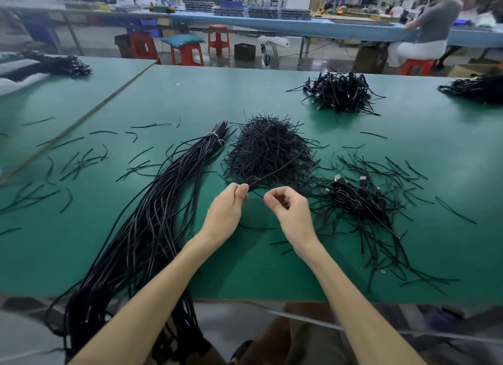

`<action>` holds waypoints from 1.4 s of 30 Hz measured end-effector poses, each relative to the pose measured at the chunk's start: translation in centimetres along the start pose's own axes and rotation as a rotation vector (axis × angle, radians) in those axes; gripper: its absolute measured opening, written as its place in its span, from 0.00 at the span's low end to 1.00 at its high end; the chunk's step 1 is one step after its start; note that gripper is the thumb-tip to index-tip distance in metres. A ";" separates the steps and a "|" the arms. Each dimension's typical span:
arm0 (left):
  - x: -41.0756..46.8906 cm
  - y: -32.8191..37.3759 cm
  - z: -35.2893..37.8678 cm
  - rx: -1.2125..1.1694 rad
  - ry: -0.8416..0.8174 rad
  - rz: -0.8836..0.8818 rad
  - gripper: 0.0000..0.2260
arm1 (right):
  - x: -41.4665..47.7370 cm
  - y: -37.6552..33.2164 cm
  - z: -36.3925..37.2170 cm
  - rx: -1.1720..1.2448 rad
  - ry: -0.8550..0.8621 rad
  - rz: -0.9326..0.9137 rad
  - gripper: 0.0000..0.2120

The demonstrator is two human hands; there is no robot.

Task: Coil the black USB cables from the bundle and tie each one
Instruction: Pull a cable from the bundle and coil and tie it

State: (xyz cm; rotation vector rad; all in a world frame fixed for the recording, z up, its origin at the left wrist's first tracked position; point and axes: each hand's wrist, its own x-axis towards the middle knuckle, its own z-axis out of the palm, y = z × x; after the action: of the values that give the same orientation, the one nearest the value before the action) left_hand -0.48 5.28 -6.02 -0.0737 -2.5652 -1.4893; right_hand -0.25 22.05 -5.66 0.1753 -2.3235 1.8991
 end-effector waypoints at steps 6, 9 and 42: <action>0.0 -0.2 -0.3 -0.106 -0.037 0.000 0.18 | -0.3 -0.3 0.3 -0.025 -0.065 -0.014 0.04; -0.2 -0.1 -0.4 -0.117 -0.060 0.020 0.18 | -0.4 -0.6 0.2 0.012 -0.098 -0.010 0.05; -1.0 1.8 -2.0 -0.313 -0.276 -0.044 0.20 | -0.2 -0.3 0.3 0.025 -0.177 -0.055 0.12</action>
State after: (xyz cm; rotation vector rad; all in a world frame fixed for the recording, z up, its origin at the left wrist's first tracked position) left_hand 1.03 4.51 -3.65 -0.2835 -2.5180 -2.0135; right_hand 0.04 21.69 -5.44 0.4216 -2.3776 1.9602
